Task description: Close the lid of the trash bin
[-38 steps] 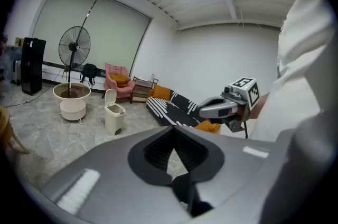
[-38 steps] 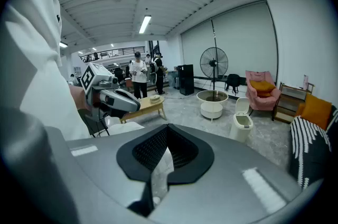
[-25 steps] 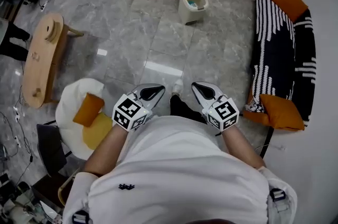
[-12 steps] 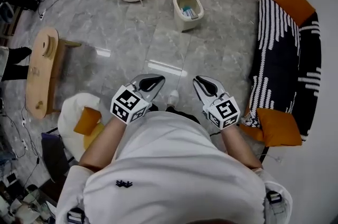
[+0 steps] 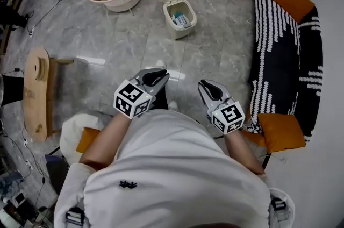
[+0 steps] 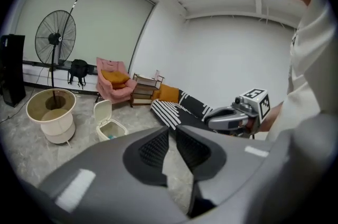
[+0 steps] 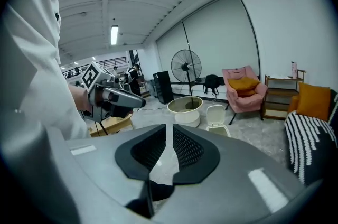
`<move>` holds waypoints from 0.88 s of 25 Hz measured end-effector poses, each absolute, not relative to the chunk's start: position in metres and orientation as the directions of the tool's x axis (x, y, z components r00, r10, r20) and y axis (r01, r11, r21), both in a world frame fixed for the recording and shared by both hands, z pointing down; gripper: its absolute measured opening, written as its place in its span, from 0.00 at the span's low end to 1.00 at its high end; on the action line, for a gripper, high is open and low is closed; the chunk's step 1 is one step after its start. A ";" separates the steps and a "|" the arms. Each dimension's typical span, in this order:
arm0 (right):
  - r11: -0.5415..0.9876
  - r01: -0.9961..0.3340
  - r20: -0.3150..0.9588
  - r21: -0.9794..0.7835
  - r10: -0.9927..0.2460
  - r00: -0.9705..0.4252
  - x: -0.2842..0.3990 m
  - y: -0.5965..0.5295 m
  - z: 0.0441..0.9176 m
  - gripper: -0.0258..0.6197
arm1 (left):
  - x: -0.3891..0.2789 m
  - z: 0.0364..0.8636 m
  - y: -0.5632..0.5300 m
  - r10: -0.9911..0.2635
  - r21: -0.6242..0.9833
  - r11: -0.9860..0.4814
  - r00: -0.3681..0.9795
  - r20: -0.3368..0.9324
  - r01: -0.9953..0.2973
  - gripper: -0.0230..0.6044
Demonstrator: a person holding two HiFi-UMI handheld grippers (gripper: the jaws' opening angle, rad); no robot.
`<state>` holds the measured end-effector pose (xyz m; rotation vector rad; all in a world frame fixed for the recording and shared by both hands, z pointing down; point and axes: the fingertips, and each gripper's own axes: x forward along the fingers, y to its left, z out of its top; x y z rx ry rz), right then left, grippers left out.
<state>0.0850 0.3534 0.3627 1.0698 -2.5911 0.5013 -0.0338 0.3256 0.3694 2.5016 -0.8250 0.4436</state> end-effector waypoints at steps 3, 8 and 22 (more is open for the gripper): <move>0.631 -0.752 0.412 -0.190 -0.644 -0.644 0.091 0.318 0.362 0.07 | -0.035 0.378 0.279 -0.447 0.360 -0.714 0.787 0.425 -0.600 0.18; 0.576 -0.798 0.439 -0.176 -0.680 -0.588 0.091 0.245 0.354 0.07 | -0.042 0.387 0.186 -0.411 0.375 -0.724 0.799 0.439 -0.579 0.18; 0.506 -0.846 0.496 -0.166 -0.699 -0.516 0.065 0.114 0.361 0.07 | -0.087 0.458 -0.020 -0.392 0.381 -0.703 0.774 0.497 -0.601 0.19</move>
